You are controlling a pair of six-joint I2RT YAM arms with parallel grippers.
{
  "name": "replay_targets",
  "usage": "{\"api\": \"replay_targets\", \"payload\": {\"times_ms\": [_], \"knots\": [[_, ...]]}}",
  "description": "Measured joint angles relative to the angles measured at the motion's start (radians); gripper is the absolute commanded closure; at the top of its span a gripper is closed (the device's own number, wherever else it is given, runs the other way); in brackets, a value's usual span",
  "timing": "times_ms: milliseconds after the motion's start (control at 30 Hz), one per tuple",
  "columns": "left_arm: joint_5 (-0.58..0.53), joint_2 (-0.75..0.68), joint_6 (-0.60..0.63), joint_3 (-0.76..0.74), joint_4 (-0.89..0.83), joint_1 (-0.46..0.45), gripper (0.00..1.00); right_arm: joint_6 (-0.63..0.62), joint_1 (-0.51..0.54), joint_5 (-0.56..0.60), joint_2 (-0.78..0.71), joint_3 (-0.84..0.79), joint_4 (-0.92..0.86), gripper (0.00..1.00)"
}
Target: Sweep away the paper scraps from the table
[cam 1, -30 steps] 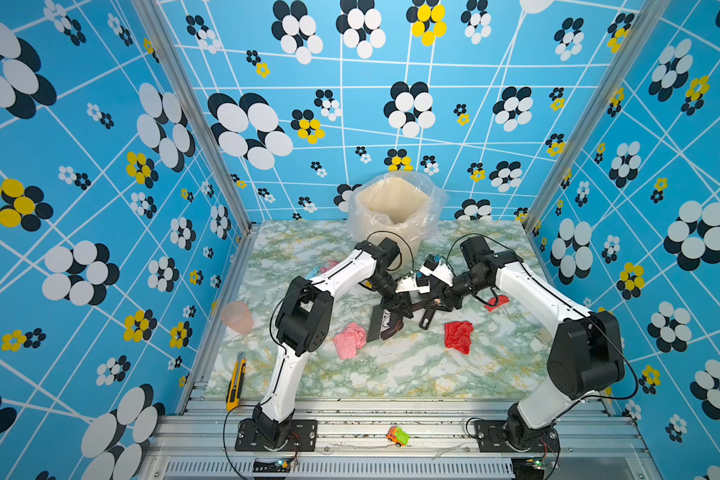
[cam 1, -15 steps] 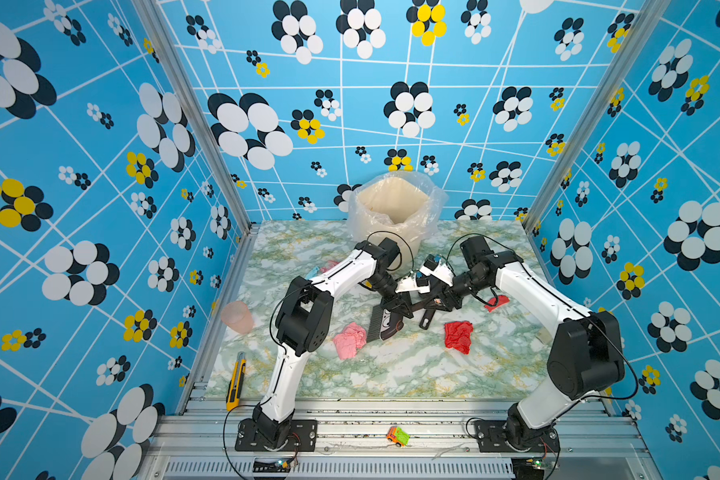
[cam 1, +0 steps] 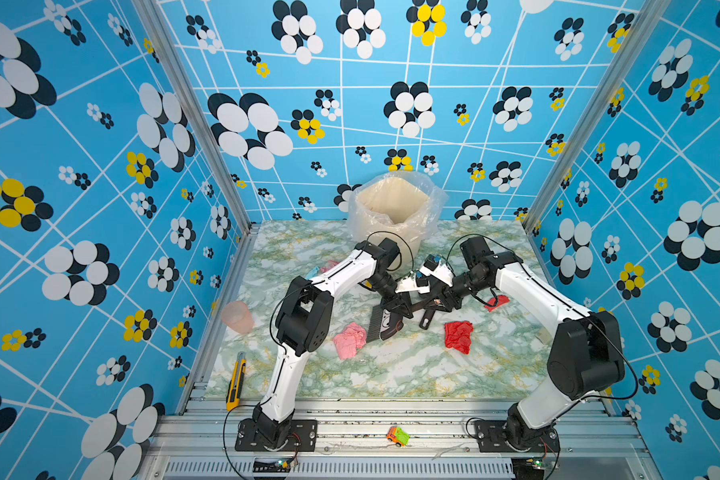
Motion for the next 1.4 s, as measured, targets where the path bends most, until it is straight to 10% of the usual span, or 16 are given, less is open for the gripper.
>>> {"api": "replay_targets", "payload": {"times_ms": [667,1133,1400], "knots": [[0.000,-0.001,0.002,0.000,-0.003,0.002,1.00,-0.003,0.000,-0.004,0.002,-0.002,0.002,0.52],[-0.012,-0.004,0.015,0.000,-0.023,0.006,1.00,-0.027,0.000,-0.060,0.029,0.015,-0.050,1.00],[-0.018,-0.005,0.022,0.000,-0.018,0.007,0.96,-0.030,0.001,-0.064,0.029,0.016,-0.055,1.00]]}}
